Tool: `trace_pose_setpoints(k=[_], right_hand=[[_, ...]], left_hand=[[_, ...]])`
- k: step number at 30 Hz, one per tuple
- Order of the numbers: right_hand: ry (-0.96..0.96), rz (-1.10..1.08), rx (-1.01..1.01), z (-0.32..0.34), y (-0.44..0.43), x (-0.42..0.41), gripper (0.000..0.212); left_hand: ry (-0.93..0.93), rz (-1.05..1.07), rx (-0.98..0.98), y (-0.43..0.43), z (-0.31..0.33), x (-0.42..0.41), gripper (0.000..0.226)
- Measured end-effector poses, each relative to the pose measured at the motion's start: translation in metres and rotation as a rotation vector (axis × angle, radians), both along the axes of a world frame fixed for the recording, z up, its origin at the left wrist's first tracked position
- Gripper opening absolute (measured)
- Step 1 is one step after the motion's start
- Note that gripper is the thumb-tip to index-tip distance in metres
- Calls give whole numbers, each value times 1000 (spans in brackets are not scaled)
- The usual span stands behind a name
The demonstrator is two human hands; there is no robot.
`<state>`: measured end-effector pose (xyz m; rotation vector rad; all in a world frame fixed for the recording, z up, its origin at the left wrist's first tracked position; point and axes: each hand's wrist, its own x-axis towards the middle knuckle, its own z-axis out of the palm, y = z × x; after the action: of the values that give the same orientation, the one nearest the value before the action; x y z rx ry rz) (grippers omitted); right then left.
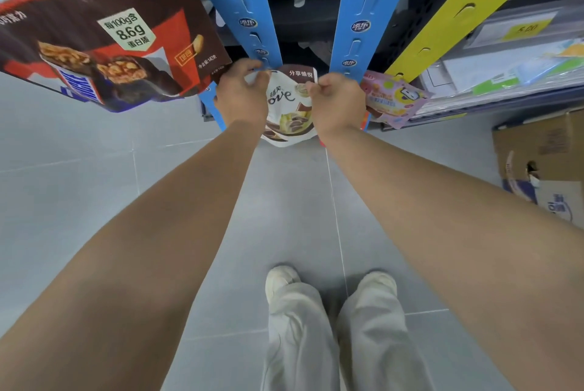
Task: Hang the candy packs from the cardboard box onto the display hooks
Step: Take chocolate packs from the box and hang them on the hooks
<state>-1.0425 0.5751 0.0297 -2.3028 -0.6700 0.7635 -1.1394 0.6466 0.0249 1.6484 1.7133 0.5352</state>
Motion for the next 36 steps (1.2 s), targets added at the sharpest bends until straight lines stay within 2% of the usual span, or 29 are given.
trace_pose_setpoints(k=[8, 10, 18, 21, 22, 25, 27, 33, 36], right_hand=[[-1, -76, 22, 2, 8, 11, 24], [-15, -84, 36, 4, 7, 11, 25], [26, -89, 56, 4, 1, 3, 24], [82, -112, 42, 5, 3, 4, 24], [94, -110, 42, 6, 3, 5, 24], [135, -87, 35, 9, 2, 8, 25], [173, -61, -1, 11, 0, 12, 25], [329, -11, -100, 11, -8, 20, 25], [364, -1, -142, 9, -13, 24, 28]], left_hand=[[-101, 71, -69, 4, 2, 13, 12], [-93, 58, -105, 5, 3, 14, 5], [28, 200, -409, 18, 20, 26, 20], [45, 256, -473, 16, 23, 32, 17], [27, 273, -481, 14, 23, 33, 23], [60, 277, -478, 6, 20, 31, 71], [82, 253, -519, 3, 17, 27, 91], [190, 29, -631, -12, 10, 13, 107], [237, 16, -664, -15, 13, 8, 104]])
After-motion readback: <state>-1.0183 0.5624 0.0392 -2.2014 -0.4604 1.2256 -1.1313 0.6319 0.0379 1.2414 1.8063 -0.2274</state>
